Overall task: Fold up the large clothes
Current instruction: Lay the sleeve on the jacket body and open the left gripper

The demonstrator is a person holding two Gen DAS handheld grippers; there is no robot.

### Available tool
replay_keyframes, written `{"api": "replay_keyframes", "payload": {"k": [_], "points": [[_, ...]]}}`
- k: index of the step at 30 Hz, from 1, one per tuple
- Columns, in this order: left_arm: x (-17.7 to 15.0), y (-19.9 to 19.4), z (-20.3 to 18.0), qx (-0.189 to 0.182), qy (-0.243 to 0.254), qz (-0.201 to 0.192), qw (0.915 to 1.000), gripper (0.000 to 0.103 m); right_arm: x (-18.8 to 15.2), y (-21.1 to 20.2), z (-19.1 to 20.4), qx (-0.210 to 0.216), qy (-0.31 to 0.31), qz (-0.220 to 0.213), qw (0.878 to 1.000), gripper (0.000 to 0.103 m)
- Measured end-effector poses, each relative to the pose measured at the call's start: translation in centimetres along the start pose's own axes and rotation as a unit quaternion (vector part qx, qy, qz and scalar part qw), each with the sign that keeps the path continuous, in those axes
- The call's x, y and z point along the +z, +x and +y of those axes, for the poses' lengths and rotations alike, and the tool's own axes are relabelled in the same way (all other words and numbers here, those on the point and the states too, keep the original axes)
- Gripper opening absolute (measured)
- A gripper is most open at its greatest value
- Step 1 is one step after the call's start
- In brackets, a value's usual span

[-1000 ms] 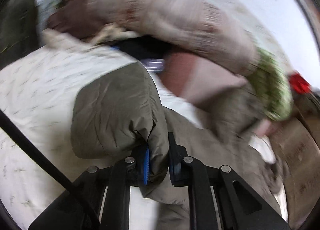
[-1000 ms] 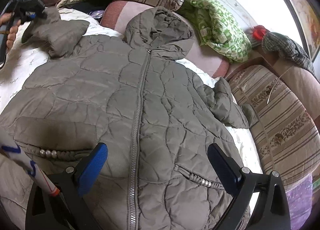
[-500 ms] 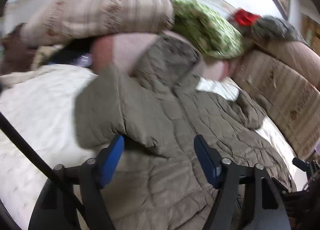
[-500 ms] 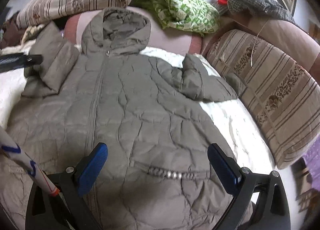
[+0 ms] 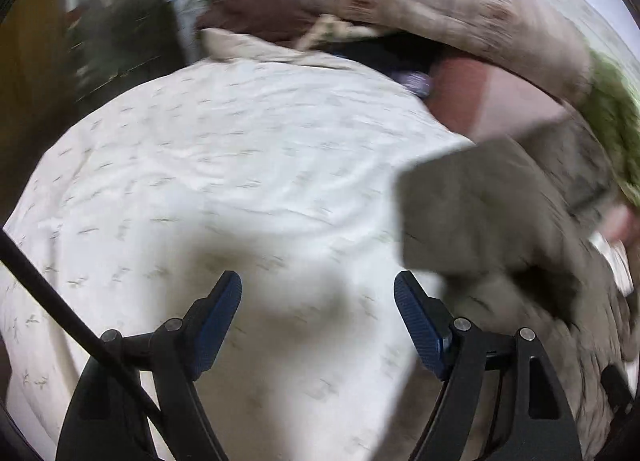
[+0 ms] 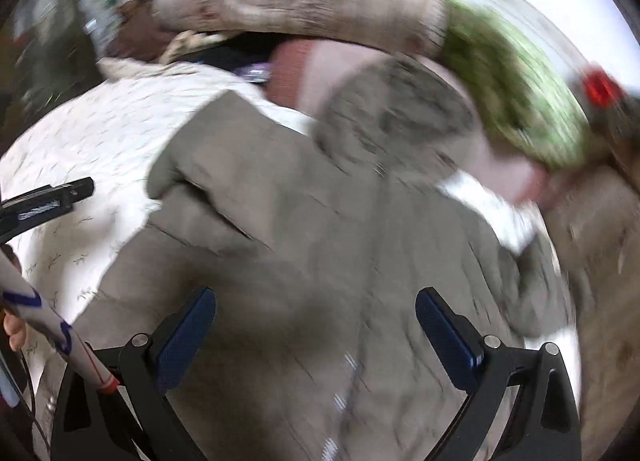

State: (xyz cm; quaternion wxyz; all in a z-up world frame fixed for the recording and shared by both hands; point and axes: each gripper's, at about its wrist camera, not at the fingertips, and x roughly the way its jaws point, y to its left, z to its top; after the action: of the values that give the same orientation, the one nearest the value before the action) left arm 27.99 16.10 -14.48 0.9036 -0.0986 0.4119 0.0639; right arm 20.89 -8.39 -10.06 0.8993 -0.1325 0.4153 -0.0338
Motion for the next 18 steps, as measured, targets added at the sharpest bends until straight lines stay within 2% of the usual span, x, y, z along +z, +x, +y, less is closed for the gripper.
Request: {"api": "replay_keyframes", "payload": {"k": [3,5,7,8,10,12,14,15,16,17,18], "points": [[0.9,0.5,2.8,0.004,-0.048,0.004,0.9988,0.078,2.8,1.7,4.8,-0.012,-0.084,-0.017,0.996,0.102],[1.4,0.5,3.9,-0.001,-0.065,0.003,0.9979,0.078,3.9,3.1,8.4,-0.034,-0.154,-0.020,0.987,0.102],[1.7,0.3,4.4,0.005,-0.068,-0.005,0.9977,0.078,4.4,5.3,12.6,-0.098,-0.247,-0.033,0.963,0.102],[1.8,0.3,4.4,0.010,-0.066,-0.007,0.9977,0.078,4.3,6.4,14.1,-0.132,-0.288,-0.043,0.947,0.102],[2.0,0.3,4.4,0.014,-0.064,-0.010,0.9978,0.078,4.3,8.1,16.1,-0.182,-0.334,-0.050,0.923,0.102],[2.0,0.6,4.3,0.009,-0.063,-0.007,0.9980,0.078,4.9,10.1,16.9,-0.202,-0.348,-0.042,0.914,0.101],[1.8,0.7,3.8,0.003,-0.056,-0.003,0.9984,0.078,5.4,11.1,16.5,-0.193,-0.341,-0.024,0.920,0.091],[1.7,0.7,3.5,0.001,-0.051,-0.002,0.9987,0.078,5.8,11.3,15.8,-0.182,-0.323,-0.012,0.928,0.070],[1.5,0.5,3.1,-0.003,-0.044,-0.002,0.9990,0.078,6.2,11.1,15.4,-0.185,-0.310,-0.010,0.933,0.045],[1.4,0.4,2.8,-0.007,-0.040,-0.002,0.9992,0.078,6.8,10.5,14.4,-0.177,-0.283,-0.008,0.943,0.038],[1.2,0.2,2.3,-0.014,-0.034,-0.002,0.9993,0.078,7.8,9.3,12.3,-0.148,-0.228,-0.010,0.962,0.037]]}}
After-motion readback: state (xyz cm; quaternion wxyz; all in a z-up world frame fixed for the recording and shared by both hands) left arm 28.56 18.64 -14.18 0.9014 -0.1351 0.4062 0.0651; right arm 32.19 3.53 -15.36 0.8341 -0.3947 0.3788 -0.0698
